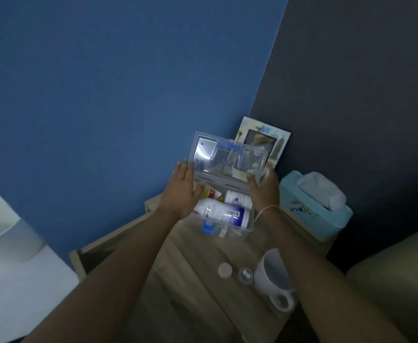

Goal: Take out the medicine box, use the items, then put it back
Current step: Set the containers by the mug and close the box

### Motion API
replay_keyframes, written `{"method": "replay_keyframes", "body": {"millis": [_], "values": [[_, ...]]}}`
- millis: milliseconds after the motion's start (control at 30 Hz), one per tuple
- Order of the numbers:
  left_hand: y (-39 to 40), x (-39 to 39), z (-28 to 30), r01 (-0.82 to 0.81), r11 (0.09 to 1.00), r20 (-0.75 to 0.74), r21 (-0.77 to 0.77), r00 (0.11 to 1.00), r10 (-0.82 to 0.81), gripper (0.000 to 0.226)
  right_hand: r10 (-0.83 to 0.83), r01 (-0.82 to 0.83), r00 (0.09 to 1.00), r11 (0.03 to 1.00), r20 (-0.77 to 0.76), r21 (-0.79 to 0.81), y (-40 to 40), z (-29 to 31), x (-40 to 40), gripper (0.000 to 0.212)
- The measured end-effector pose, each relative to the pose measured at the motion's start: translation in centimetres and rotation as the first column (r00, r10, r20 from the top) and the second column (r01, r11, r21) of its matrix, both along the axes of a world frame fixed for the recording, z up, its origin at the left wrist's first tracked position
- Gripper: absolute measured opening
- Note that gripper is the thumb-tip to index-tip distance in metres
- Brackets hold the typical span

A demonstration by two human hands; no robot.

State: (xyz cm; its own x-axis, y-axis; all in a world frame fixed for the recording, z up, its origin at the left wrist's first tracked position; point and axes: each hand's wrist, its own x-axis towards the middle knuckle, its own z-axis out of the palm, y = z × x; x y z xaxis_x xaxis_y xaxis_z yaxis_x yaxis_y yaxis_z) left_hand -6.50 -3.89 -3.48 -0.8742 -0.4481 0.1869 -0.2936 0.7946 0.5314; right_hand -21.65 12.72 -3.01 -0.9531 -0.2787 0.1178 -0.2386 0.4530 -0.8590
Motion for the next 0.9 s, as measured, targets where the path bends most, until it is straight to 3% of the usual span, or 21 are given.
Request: {"method": "replay_keyframes", "body": {"millis": [100,167,333,433,567,667,800,900], "values": [[-2.0,-2.4,-1.2,-0.032,0.995,0.065,0.093,0.998,0.026,0.068,-0.029,0.029,0.986,1.000,0.162,0.005,-0.6,-1.8,-1.6,0.074],[-2.6,-3.7,-1.8,-0.055,0.975,0.094,0.216,0.995,0.035,0.069,0.001,0.022,0.963,0.996,0.268,-0.085,-1.1,-2.1,-2.3,0.070],[-3.4,-6.2,-1.6,-0.120,0.847,-0.010,0.518,0.989,0.147,0.056,-0.008,0.218,0.872,0.902,0.490,-0.372,-2.4,-1.2,-3.6,0.068],[-3.2,-6.6,-0.5,-0.150,0.743,-0.083,0.652,0.960,0.267,0.040,0.086,0.300,0.793,0.807,0.604,-0.509,-1.6,-0.4,-3.6,0.069],[-3.1,-6.0,0.3,-0.185,0.576,-0.057,0.796,0.925,0.376,0.038,0.130,0.295,0.769,0.796,0.626,-0.528,-0.5,0.4,-3.7,0.067],[-3.0,-4.9,0.9,-0.073,0.393,-0.101,0.917,0.909,0.405,0.057,0.191,0.250,0.763,0.794,0.618,-0.555,0.3,0.9,-2.8,0.059],[-2.6,-2.2,0.7,-0.037,0.383,-0.100,0.923,0.938,0.331,0.081,0.262,0.179,0.768,0.788,0.584,-0.589,1.4,0.9,-1.6,0.031],[-2.6,-0.2,-0.1,0.017,0.443,-0.134,0.896,0.963,0.234,0.086,0.324,0.063,0.783,0.808,0.531,-0.586,1.8,0.3,-1.0,0.019]]}}
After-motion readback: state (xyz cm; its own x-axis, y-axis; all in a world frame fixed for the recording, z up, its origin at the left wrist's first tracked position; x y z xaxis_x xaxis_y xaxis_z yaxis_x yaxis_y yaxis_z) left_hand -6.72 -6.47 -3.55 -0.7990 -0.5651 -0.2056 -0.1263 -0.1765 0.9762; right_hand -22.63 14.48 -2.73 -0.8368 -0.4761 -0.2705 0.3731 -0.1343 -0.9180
